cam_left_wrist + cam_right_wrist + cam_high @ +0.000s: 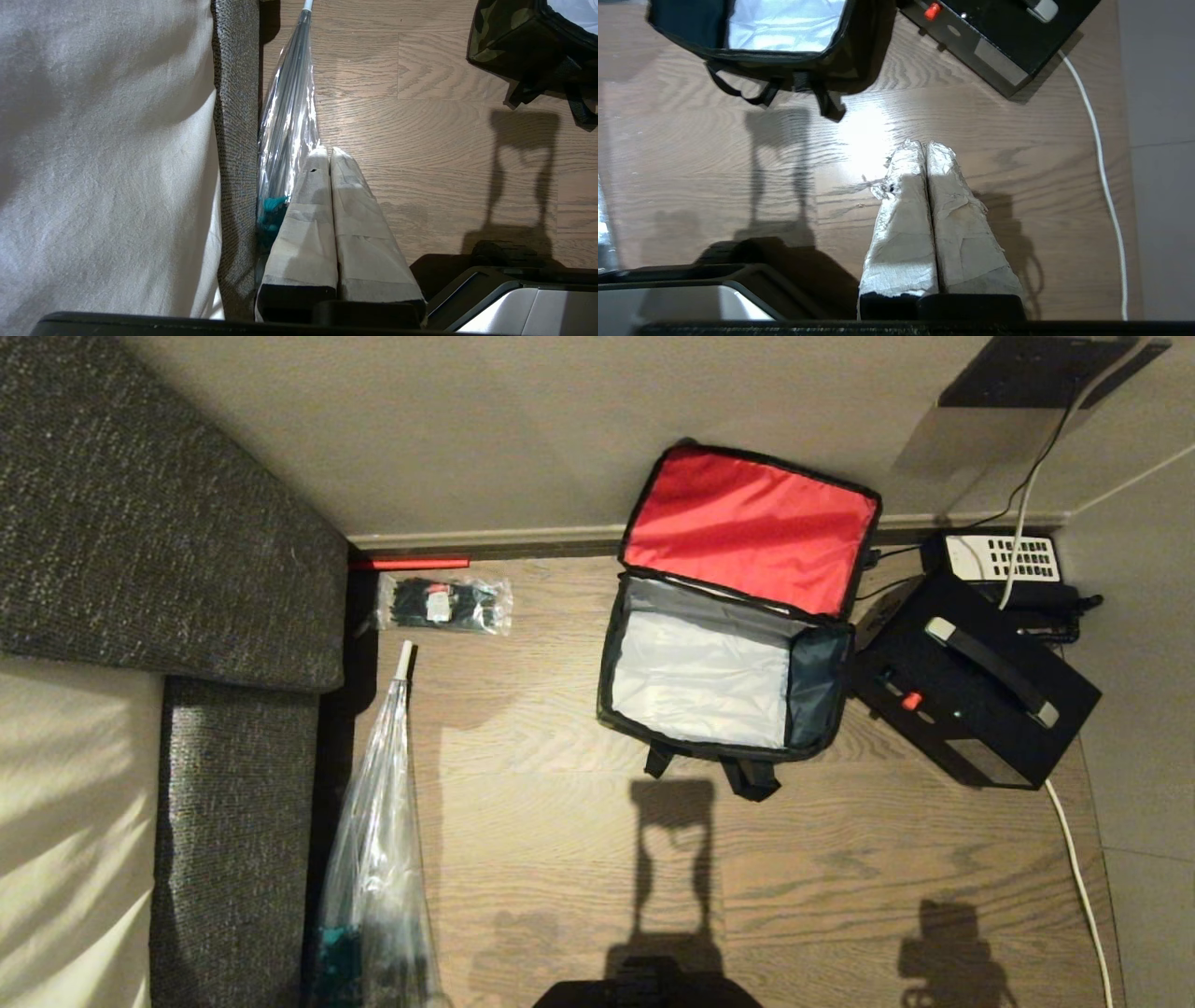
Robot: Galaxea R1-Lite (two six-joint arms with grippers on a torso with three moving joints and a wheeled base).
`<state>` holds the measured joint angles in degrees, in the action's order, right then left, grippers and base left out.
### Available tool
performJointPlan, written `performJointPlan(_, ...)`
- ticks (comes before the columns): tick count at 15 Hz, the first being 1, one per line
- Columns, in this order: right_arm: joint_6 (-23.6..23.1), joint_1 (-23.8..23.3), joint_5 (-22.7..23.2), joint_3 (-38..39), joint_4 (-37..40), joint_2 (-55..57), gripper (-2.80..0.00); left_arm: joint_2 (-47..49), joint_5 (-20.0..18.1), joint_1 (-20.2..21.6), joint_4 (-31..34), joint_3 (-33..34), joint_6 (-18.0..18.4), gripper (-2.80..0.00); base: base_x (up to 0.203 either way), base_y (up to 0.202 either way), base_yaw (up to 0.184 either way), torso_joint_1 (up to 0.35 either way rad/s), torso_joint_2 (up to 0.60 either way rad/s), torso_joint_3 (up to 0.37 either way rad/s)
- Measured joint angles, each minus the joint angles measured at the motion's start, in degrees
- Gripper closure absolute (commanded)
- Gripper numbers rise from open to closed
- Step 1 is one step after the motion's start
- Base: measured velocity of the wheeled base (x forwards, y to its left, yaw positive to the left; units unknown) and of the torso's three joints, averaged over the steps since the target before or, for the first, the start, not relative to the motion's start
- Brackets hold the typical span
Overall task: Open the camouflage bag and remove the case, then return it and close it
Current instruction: Grip the handle again
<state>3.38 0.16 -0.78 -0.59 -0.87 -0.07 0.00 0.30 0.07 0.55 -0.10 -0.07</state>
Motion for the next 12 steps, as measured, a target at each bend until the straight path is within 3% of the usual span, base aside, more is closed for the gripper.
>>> performJointPlan(3, 1.05, 0.00, 0.76, -12.46, 9.77, 0.02, 0.00, 0.00, 0.02, 0.00, 0.00, 0.00, -0.02, 0.00, 0.000, 0.000, 0.000, 0.000, 0.00, 0.000)
performJointPlan(5, 2.66, 0.00, 4.57, -25.27, 24.16, 0.35, 0.00, 0.00, 0.01, 0.00, 0.02, 0.00, -0.15, 0.00, 0.000, 0.000, 0.000, 0.000, 0.00, 0.000)
performJointPlan(7, 4.92, 0.69, 7.64, -33.19, 35.07, 4.36, 0.00, 0.00, 0.00, 0.00, 0.07, 0.00, 0.04, 0.00, 0.000, 0.000, 0.000, 0.000, 0.00, 0.000)
performJointPlan(9, 7.11, 1.67, 8.28, -38.09, 35.82, 14.15, 0.00, 0.00, 0.00, 0.00, 0.08, 0.00, 0.07, 0.00, 0.000, 0.000, 0.000, 0.000, 0.00, 0.000)
performJointPlan(12, 12.17, 2.49, 8.51, -47.08, 31.74, 38.39, 0.00, 0.00, 0.00, 0.00, 0.07, 0.00, 0.07, 0.00, 0.000, 0.000, 0.000, 0.000, 0.00, 0.000)
